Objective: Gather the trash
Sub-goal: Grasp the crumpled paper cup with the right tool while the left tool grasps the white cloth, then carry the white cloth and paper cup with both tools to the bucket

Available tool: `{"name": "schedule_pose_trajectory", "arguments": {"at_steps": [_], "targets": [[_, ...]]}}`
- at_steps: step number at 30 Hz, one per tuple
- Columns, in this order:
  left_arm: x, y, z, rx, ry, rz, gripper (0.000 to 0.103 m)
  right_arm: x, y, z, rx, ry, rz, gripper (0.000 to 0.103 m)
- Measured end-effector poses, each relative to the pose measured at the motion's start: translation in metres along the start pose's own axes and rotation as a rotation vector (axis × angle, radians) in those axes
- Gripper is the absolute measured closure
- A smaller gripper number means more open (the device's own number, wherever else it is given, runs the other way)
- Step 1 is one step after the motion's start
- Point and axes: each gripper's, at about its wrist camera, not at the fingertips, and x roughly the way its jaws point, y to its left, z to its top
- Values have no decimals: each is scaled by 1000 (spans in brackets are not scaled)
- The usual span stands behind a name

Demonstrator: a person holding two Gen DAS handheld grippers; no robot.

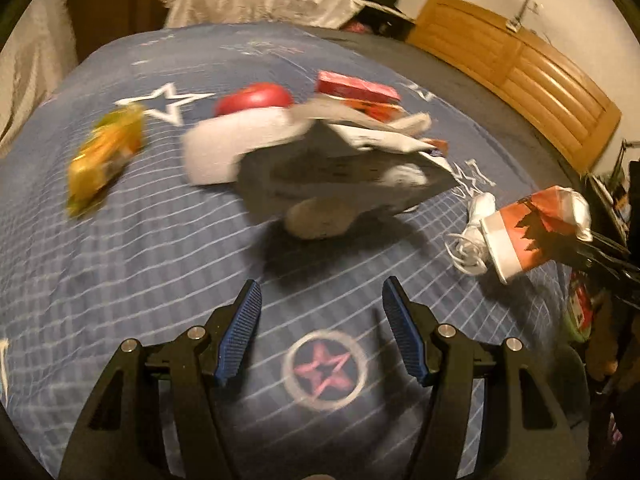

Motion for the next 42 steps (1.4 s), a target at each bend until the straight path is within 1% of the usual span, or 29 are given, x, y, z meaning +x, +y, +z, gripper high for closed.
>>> {"name": "schedule_pose_trajectory", "arguments": {"at_steps": [2, 4, 6, 8, 11, 16, 17, 18, 19, 20, 21, 23, 24, 28, 32, 33, 37, 42], "targets": [[10, -7, 7, 21, 7, 17, 42, -3, 0, -4, 0, -2, -1, 61], [17, -10, 16, 20, -11, 29, 42, -4, -1, -7, 4, -5, 3, 61], [19, -11, 21, 8, -41, 52, 34, -3, -1, -9, 5, -12, 7, 61], [21, -13, 30, -7, -70, 58, 33, -2, 1, -8, -2, -20, 5, 61], [29, -17, 38, -12, -70, 54, 32, 1, 4, -5, -16, -29, -2, 61], [28, -19, 31, -30, -69, 46, 33, 1, 6, -2, -28, -39, 0, 61], [27, -18, 29, -32, -68, 41, 34, 0, 5, -2, -27, -38, 1, 61], [27, -17, 29, -35, -66, 38, 40, 0, 5, -3, -26, -36, 2, 61], [26, -17, 27, -40, -62, 37, 43, 1, 4, -4, -24, -34, 3, 61], [26, -14, 26, -53, -59, 33, 51, 1, 4, -4, -23, -34, 4, 61], [26, -12, 25, -63, -54, 31, 63, 1, 3, -5, -21, -36, 4, 61], [25, -9, 22, -79, -50, 39, 72, 0, 4, -6, -21, -42, 5, 61], [23, -8, 20, -84, -53, 37, 74, 0, 5, -6, -25, -45, 0, 61], [17, -13, 15, -74, -71, 65, 78, -3, 10, -7, -46, -72, -34, 61], [-2, -18, 3, -80, -110, 79, 80, -10, 15, -5, -58, -100, -45, 61], [-9, -19, -3, -87, -122, 81, 80, -12, 18, -5, -68, -107, -48, 61], [-38, -24, -20, -98, -175, 131, 80, -20, 31, -2, -107, -133, -60, 61], [-90, -35, -33, -108, -282, 188, 80, -33, 56, 5, -153, -186, -66, 62]]}}
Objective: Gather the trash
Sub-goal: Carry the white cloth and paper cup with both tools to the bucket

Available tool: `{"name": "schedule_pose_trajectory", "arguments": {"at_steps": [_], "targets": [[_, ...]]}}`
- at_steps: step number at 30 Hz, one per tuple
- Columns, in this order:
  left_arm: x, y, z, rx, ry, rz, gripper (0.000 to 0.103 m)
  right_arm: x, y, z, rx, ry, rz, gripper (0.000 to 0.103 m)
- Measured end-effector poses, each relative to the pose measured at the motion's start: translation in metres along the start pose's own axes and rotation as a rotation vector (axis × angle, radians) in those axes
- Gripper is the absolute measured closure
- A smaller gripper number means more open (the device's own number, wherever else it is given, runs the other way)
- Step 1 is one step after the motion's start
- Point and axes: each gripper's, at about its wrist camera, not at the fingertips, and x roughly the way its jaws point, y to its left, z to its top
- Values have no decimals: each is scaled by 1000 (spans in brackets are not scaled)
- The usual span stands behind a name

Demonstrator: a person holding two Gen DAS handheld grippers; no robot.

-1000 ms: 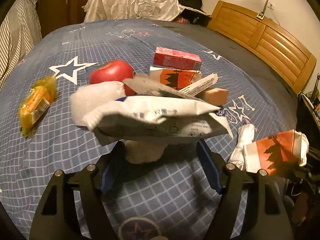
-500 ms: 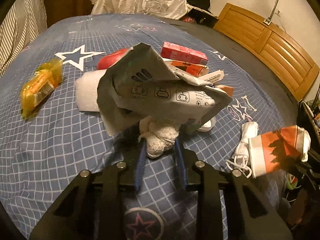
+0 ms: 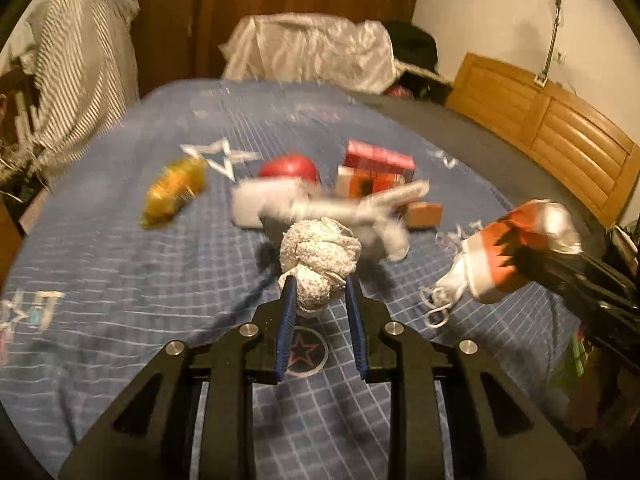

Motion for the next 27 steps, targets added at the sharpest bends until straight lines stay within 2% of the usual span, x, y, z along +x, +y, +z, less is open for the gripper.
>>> {"name": "schedule_pose_trajectory", "arguments": {"at_steps": [6, 10, 20, 27], "targets": [[-55, -10, 8, -9, -122, 41, 80, -22, 26, 22, -37, -82, -8, 62], [-76, -18, 13, -25, -170, 74, 80, -32, 42, 36, -53, -111, -34, 63], [-97, -23, 19, -40, -220, 135, 80, -54, 71, 57, -90, -170, -131, 63], [-105, -25, 20, -35, -235, 142, 80, -57, 76, 57, -92, -170, -134, 63]]}}
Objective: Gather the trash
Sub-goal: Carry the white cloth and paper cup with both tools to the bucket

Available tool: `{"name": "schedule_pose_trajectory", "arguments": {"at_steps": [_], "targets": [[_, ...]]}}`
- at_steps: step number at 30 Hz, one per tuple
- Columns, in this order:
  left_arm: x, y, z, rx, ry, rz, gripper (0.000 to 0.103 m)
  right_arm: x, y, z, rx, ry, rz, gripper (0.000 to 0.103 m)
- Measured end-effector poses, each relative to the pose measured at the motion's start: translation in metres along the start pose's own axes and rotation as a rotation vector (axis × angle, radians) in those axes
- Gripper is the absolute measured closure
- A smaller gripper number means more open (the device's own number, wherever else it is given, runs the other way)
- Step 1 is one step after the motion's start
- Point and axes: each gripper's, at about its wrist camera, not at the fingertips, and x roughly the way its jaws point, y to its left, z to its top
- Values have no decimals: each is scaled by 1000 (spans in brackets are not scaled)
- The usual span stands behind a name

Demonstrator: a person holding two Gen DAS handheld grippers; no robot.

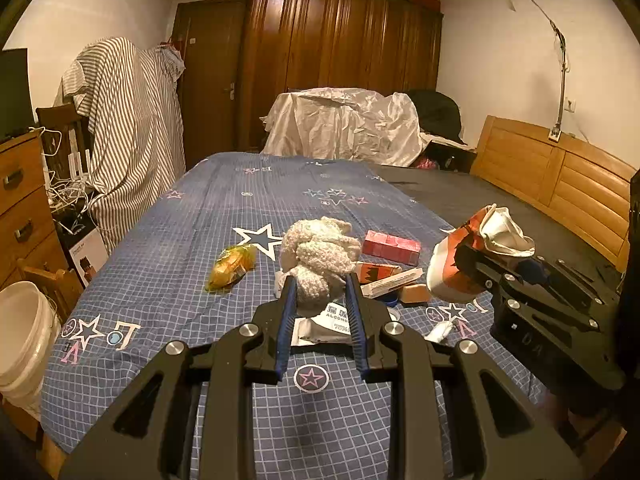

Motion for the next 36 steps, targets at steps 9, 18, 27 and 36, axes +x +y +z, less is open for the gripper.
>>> {"name": "schedule_pose_trajectory", "arguments": {"at_steps": [9, 18, 27, 36], "targets": [[-14, 28, 10, -30, -27, 61, 80, 10, 32, 16, -42, 0, 57, 62], [-47, 105, 28, -90, -71, 213, 80, 38, 128, 57, -119, -18, 203, 62], [-94, 197, 37, -163, -104, 399, 80, 62, 265, 102, -187, -3, 400, 62], [-129, 279, 27, -236, -78, 541, 80, 85, 415, 124, -275, 59, 581, 62]]}}
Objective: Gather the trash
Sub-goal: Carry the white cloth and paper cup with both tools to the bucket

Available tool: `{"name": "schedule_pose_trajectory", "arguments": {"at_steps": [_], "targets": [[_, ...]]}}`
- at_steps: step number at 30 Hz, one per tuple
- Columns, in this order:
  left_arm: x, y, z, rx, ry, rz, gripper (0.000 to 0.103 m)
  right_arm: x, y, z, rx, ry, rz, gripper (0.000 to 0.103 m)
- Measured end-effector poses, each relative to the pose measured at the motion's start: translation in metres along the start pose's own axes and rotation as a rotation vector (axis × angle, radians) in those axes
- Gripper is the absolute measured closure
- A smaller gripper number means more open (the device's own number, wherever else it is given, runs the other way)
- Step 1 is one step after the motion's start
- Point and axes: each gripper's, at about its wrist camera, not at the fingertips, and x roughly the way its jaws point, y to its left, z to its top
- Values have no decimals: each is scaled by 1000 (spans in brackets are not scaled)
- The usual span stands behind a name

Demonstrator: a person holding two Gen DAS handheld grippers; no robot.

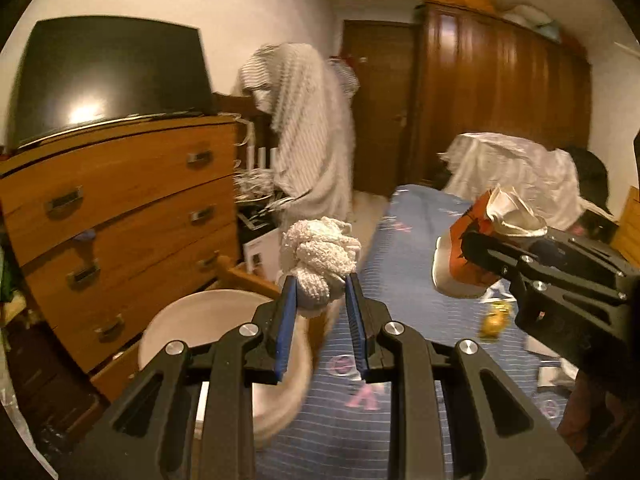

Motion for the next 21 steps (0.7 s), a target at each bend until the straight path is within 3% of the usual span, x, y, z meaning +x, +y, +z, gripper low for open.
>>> {"name": "schedule_pose_trajectory", "arguments": {"at_steps": [6, 10, 16, 21], "targets": [[14, 47, -2, -41, 43, 51, 80, 75, 52, 28, -22, 85, 97, 62], [37, 75, 0, -69, 81, 75, 80, 138, 72, 35, -6, 198, 188, 62], [72, 109, -14, -101, 163, 84, 79, 212, 85, 16, 26, 385, 278, 62], [99, 132, -33, -125, 222, 95, 79, 250, 94, -6, 32, 476, 296, 62]]}}
